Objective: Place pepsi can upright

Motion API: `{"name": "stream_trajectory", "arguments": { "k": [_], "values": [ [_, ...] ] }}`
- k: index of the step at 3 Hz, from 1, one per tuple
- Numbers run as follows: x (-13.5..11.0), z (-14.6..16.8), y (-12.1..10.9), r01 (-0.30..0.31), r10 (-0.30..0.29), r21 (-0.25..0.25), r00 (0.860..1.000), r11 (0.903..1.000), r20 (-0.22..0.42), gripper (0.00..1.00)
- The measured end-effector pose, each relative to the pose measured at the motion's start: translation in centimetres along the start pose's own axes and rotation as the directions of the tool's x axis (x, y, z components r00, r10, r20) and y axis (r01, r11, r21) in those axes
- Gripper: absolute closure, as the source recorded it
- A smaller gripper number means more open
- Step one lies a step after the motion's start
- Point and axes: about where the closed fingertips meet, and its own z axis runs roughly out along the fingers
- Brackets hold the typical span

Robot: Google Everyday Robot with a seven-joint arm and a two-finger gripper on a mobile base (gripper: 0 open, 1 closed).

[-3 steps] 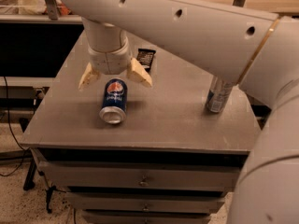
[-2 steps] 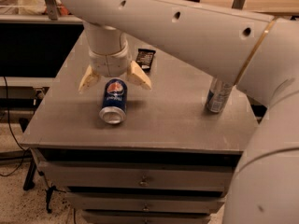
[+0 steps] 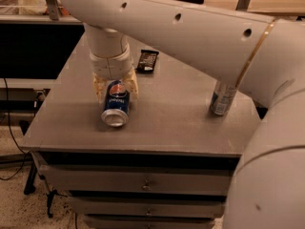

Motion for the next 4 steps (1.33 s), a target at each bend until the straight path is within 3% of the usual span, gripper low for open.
{"name": "stream_trajectory", "arguments": {
  "k": [2,3,4],
  "values": [
    [-0.5,-0.7,-0.1,0.032,-0.032,0.006,0.999,0.9995,0.012,0.87],
    [-0.9,-2.1,-0.5,0.066,-0.066,0.014,0.997,0.9977,0.025,1.0],
    [-1.3,-4.2,-1.2,0.11,-0.111,0.023,0.992,0.9937,0.06,1.0]
  ]
}}
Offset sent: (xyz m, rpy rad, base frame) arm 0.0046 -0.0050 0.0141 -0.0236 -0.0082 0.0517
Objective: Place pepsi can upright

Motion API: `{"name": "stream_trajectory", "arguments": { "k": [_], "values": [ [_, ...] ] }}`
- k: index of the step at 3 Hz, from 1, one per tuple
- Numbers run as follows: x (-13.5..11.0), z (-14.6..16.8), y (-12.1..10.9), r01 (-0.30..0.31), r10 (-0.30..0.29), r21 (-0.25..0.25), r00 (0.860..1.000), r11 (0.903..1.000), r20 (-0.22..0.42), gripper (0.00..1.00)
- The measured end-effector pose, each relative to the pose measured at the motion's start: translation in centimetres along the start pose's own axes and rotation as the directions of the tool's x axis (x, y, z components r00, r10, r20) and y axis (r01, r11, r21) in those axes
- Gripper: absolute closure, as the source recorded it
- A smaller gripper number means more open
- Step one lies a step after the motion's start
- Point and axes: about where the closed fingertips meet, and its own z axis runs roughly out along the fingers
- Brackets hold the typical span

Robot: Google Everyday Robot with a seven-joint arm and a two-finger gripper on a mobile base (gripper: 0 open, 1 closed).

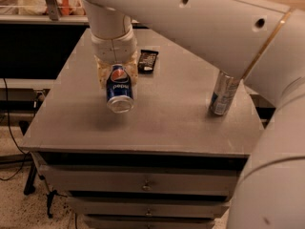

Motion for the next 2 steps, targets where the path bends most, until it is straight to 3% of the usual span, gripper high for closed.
{"name": "stream_trajectory", "arguments": {
  "k": [1,2],
  "values": [
    [0.1,-2.1,-1.0,0.074,-0.072,-0.012,0.994,0.9972,0.083,1.0],
    [0.5,-4.2,-1.3,0.217,-0.207,-0.027,0.954,0.9757,0.215,1.0]
  ]
}}
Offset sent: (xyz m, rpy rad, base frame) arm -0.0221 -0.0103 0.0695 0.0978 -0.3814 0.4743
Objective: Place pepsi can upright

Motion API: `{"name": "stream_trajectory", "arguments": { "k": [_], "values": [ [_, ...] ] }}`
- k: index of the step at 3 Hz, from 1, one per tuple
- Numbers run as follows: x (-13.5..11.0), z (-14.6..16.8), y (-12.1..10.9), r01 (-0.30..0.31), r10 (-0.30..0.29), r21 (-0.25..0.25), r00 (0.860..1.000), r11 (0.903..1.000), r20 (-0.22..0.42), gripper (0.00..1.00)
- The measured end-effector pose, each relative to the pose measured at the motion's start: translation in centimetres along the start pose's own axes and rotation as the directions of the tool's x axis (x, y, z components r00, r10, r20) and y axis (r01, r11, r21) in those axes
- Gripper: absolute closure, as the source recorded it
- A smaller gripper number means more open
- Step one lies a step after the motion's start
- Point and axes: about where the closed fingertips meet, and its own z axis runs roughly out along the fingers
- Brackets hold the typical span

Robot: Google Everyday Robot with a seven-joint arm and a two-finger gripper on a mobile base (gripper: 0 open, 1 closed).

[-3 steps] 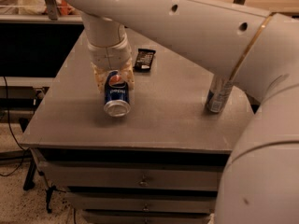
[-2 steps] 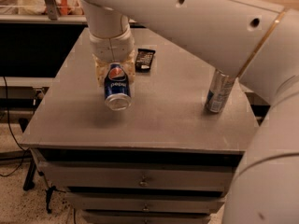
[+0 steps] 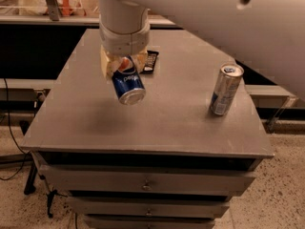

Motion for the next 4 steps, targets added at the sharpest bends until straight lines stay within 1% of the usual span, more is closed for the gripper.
{"name": "stream_trajectory", "arguments": {
  "k": [1,2,3,4],
  "values": [
    [0.0,-1.5,0.6,0.159,-0.152,-0.053,0.981,0.9858,0.12,1.0],
    [-0.4,-2.1,0.6,0.257,-0.226,-0.134,0.951,0.9571,0.211,1.0],
    [-0.9,-1.9,1.0,0.313,-0.236,-0.265,0.929,0.9121,0.285,1.0],
    [-0.6,-2.2,2.4,0.386,-0.25,-0.377,0.898,0.8418,0.362,1.0]
  ]
}}
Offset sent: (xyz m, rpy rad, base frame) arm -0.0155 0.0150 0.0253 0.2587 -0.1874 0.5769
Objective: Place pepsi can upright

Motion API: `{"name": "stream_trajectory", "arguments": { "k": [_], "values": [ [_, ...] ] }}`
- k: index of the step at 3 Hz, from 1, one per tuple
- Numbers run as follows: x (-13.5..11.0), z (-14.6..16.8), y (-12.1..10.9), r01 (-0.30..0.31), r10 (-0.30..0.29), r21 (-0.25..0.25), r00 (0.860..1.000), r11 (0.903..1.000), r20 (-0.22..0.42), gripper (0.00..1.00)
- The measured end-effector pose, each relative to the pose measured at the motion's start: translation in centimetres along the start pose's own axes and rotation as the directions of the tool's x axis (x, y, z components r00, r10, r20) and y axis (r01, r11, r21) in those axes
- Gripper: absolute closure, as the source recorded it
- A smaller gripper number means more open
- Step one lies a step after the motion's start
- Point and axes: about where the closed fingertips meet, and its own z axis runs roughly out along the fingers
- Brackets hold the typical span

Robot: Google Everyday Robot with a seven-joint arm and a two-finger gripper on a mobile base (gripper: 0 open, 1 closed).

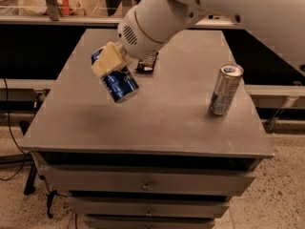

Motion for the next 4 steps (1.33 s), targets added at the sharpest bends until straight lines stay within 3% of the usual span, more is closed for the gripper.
{"name": "stream_trajectory", "arguments": {
  "k": [1,2,3,4],
  "values": [
    [-0.2,-0.32,1.14,0.064,-0.064,-0.041,0.998,0.9971,0.018,1.0],
    [-0.21,-0.25,1.2,0.093,-0.09,-0.058,0.995,0.994,0.051,1.0],
    [0.19,0.33,1.52,0.156,-0.145,-0.088,0.982,0.9837,0.124,1.0],
    [0.53,0.66,1.71,0.247,-0.223,-0.099,0.953,0.964,0.205,1.0]
  ]
}}
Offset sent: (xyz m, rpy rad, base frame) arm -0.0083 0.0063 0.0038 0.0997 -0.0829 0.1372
